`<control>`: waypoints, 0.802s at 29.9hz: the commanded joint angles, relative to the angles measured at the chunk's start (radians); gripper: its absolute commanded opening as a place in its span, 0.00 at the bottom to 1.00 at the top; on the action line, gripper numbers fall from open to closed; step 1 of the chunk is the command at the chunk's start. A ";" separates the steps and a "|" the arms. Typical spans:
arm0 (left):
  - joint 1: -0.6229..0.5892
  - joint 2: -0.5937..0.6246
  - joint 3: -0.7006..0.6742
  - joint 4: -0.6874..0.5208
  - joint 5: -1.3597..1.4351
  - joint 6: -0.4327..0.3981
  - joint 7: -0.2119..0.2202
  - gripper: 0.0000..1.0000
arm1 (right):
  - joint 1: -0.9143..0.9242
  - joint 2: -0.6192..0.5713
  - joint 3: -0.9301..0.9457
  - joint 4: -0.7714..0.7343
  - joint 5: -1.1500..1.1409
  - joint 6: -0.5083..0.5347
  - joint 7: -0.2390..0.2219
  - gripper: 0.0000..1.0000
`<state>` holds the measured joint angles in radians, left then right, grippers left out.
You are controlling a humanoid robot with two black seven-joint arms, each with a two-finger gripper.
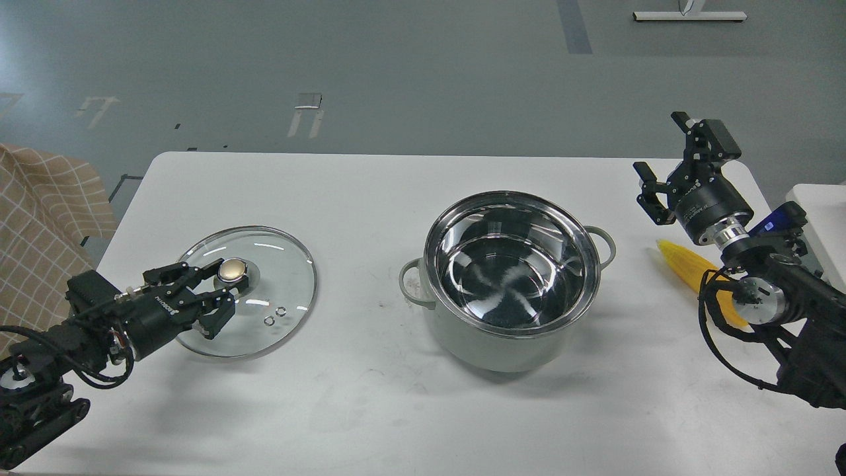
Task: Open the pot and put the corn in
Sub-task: 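Lower the glass lid onto the table and open the left gripper, then raise the left gripper away from the lid and retract the right arm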
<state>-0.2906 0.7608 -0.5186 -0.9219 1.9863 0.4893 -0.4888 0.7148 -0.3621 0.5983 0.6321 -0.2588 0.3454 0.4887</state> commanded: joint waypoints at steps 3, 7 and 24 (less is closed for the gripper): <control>-0.005 -0.001 0.000 0.000 0.000 -0.001 0.000 0.46 | -0.002 0.000 0.000 0.000 0.000 0.000 0.000 1.00; -0.005 -0.005 0.000 -0.002 0.000 -0.001 0.000 0.76 | -0.003 0.002 0.000 0.000 0.001 0.000 0.000 1.00; -0.212 0.153 -0.028 -0.241 -0.343 -0.127 0.000 0.83 | -0.002 -0.021 0.000 0.008 -0.010 0.001 0.000 1.00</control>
<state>-0.4213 0.8725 -0.5443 -1.0977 1.8012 0.4496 -0.4885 0.7085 -0.3717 0.5983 0.6383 -0.2593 0.3451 0.4887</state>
